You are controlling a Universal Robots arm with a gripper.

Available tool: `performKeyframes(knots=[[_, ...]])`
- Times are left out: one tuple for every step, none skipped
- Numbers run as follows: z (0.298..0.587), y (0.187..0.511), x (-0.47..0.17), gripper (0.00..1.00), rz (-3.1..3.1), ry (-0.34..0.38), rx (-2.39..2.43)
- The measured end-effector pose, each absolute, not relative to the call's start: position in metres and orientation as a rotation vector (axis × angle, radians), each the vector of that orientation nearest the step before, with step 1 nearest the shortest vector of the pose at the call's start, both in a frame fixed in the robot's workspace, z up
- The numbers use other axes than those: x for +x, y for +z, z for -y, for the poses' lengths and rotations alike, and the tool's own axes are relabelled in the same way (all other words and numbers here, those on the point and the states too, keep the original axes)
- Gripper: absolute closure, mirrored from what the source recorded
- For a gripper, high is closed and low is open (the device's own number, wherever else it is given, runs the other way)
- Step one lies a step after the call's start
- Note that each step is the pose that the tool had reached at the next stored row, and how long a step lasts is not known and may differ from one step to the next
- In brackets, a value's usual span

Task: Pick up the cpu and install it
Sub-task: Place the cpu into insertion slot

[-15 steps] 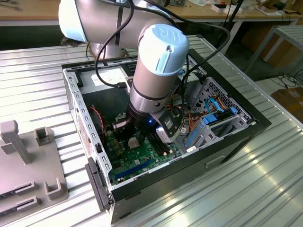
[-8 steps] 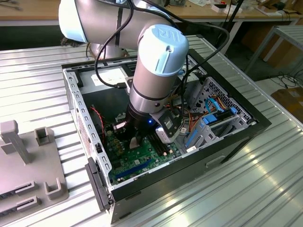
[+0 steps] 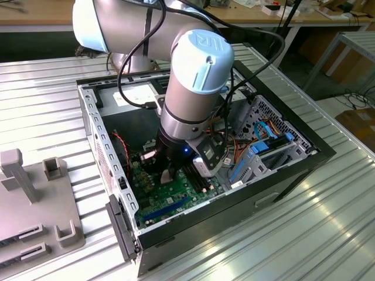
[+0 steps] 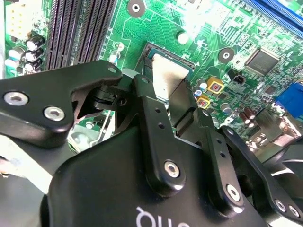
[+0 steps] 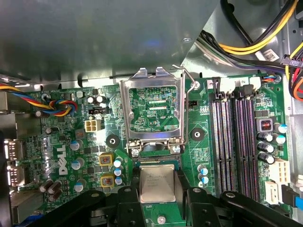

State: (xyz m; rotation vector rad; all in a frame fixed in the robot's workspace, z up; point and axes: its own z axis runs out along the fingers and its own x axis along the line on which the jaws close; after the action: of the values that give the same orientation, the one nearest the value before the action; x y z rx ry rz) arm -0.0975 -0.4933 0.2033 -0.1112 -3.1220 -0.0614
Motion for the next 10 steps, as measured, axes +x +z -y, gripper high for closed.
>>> performKeyframes(knots=[[0.4934, 0.2037, -0.0975, 0.61, 3.122, -0.061, -0.111], [0.4934, 0.2048, -0.0975, 0.61, 3.122, -0.061, -0.111], [0.4934, 0.2050, -0.0975, 0.61, 3.122, -0.061, -0.111], [0.4933, 0.2052, -0.0974, 0.61, 3.122, -0.061, -0.111], [0.4933, 0.2055, -0.0975, 0.61, 3.122, -0.061, -0.111], [0.4934, 0.2055, -0.0975, 0.61, 3.122, -0.061, -0.111], [0.4934, 0.2058, -0.0975, 0.61, 3.122, -0.061, -0.111], [0.4934, 0.2058, -0.0975, 0.61, 3.122, -0.061, -0.111], [0.4934, 0.2059, -0.0975, 0.61, 3.122, -0.061, -0.111], [0.4934, 0.2059, -0.0975, 0.61, 3.122, -0.061, -0.111]])
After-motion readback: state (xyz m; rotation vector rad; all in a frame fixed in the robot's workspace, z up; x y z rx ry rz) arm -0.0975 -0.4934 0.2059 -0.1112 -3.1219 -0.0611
